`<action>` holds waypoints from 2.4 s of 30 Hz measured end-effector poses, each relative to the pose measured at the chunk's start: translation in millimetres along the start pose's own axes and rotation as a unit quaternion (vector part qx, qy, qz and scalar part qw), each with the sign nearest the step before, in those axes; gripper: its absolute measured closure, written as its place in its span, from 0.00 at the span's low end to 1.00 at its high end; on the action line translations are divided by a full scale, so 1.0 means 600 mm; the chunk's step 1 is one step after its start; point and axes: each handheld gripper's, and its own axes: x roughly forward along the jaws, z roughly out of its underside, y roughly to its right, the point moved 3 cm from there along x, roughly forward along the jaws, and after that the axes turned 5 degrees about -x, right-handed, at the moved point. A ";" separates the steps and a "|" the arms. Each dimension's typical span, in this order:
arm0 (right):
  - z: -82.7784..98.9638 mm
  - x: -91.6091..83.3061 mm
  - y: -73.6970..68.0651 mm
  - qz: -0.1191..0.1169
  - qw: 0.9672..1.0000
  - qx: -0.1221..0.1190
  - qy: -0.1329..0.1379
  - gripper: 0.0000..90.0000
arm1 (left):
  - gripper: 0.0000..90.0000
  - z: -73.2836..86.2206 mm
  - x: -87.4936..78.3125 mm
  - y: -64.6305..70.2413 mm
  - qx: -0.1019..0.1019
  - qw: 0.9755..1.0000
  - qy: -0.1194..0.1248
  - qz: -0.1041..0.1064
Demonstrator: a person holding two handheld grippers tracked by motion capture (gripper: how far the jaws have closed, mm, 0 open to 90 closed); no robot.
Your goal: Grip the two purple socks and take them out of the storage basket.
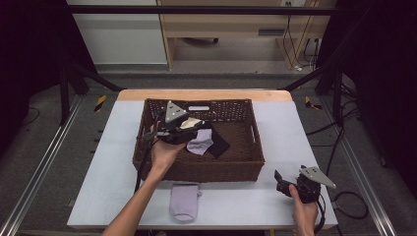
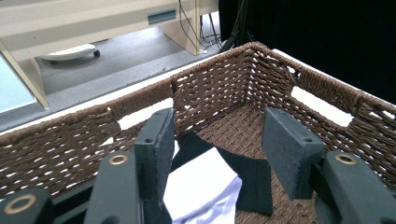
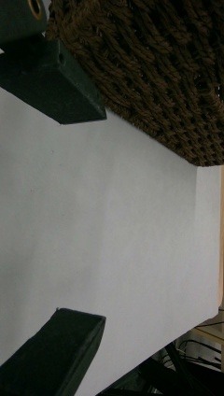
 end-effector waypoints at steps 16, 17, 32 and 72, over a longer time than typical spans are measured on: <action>0.000 0.000 0.000 -0.001 1.000 0.000 0.001 0.04 | 0.50 0.026 0.089 0.013 0.014 0.998 -0.059 -0.008; 0.000 0.000 0.000 -0.001 1.000 0.001 0.001 0.04 | 0.50 0.029 0.094 0.012 0.013 0.998 -0.068 -0.011; 0.000 0.000 -0.001 0.001 1.000 -0.003 -0.001 0.04 | 0.47 0.058 0.130 0.026 0.070 0.982 -0.176 -0.029; 0.000 0.000 -0.001 -0.001 1.000 -0.003 0.002 0.04 | 0.96 0.058 0.125 0.022 0.055 0.982 -0.178 -0.019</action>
